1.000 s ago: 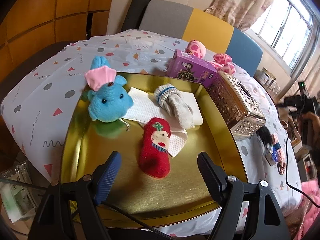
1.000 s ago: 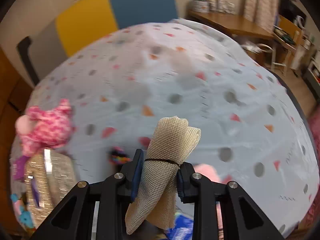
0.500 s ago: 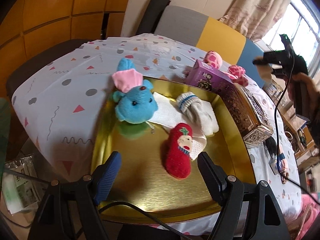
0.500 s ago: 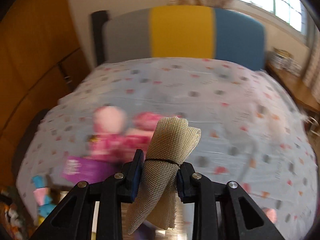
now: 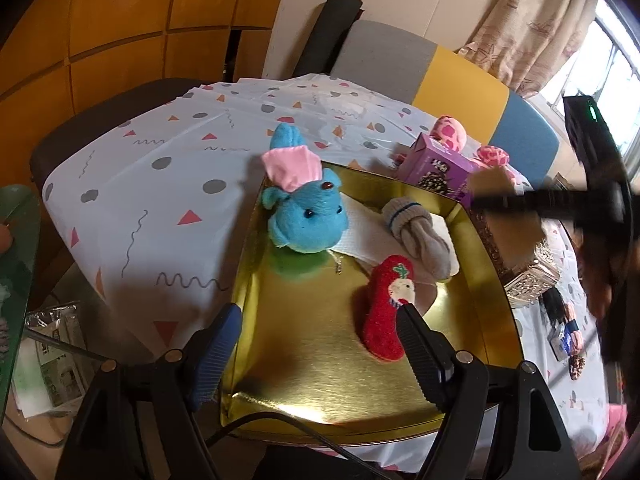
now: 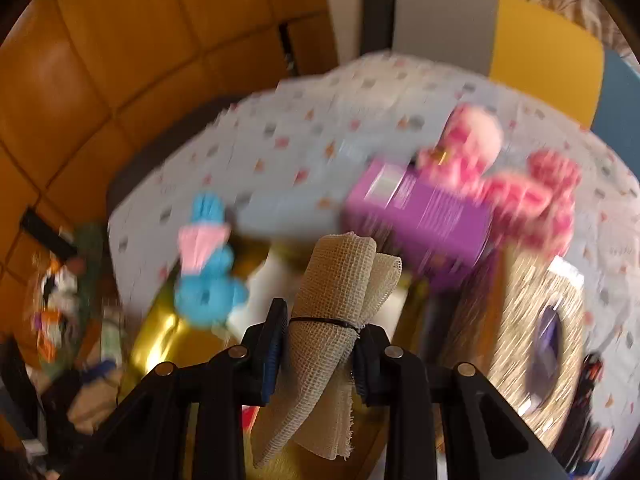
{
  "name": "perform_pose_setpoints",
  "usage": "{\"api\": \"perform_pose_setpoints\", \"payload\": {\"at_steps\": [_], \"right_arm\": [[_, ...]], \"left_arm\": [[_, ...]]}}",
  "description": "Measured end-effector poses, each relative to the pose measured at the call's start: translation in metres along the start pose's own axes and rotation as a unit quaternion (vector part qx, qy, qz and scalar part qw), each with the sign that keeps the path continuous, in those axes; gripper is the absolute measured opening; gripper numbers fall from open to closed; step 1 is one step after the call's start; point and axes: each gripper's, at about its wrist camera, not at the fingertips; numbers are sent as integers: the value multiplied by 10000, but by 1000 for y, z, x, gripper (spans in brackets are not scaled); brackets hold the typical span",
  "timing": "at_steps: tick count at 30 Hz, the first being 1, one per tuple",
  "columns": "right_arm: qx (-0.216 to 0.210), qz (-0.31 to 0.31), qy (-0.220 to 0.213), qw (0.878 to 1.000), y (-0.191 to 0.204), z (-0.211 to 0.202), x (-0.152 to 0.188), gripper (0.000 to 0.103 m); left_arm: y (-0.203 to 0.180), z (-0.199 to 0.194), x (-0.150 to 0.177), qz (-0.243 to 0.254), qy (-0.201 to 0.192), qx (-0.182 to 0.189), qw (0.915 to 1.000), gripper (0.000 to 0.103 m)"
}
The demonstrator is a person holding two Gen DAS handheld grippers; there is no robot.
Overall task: Organize soft objects
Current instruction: 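Carry the beige mesh cloth with the right tool into the gold tray and release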
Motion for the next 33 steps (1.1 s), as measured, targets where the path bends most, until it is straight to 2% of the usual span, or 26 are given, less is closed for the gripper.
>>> {"api": "perform_pose_setpoints", "payload": {"at_steps": [5,11,22,33], "right_arm": [[69,116,403,9991,4,19,42,29],[306,328,372,9983,-7,23,59,39],[162,567,-319,9978,-23,-22,81,42],[730,549,-1031,9905,-47,-72,119,42]], "left_arm": [[-1,2,3,14,34,-7,10000,80],[-11,1,5,175,21,17,9998,82],[-30,2,5,448,60,16,9990,82],[-71,-6,-4,1051,-111,56,9944,84]]}}
Point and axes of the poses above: each gripper's, at about its wrist camera, not at the fingertips, and z roughly the way its jaws point, y to its left, x to its underside, and after that the axes turned 4 degrees about z, right-handed
